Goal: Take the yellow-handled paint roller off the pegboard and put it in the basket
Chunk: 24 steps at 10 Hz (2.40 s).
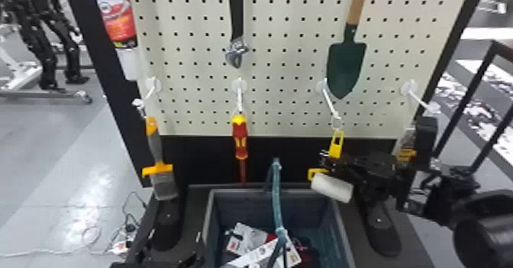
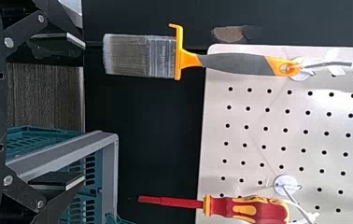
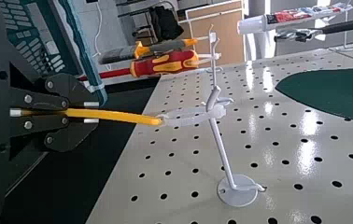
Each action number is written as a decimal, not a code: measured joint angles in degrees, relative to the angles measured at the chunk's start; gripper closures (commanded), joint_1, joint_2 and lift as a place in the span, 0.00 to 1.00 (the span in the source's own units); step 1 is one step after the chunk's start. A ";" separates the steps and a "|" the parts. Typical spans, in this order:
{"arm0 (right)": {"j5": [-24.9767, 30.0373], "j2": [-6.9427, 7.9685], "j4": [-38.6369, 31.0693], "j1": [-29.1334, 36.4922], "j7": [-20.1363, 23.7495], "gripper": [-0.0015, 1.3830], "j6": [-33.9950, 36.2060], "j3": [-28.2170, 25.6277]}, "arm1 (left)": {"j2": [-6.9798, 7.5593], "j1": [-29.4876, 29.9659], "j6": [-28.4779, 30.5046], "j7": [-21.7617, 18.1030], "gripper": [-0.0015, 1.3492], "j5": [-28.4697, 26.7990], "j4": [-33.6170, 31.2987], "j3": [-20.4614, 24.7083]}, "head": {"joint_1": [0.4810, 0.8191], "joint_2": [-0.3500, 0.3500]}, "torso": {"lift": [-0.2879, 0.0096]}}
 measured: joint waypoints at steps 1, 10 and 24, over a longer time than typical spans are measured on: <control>0.03 0.03 0.00 0.00 0.00 0.92 0.00 0.00 | 0.00 0.00 0.00 0.00 0.22 0.00 0.00 0.00 | 0.20 0.50 | 0.63; 0.09 -2.09 -6.37 0.94 0.44 0.92 2.93 -1.68 | 0.00 0.18 0.20 -0.14 0.22 0.18 0.01 0.09 | 0.20 0.50 | 0.63; 0.58 0.30 -14.78 9.68 -0.35 0.92 12.52 -7.61 | 0.00 0.63 0.79 -0.35 0.22 0.10 -0.06 0.02 | 0.20 0.50 | 0.63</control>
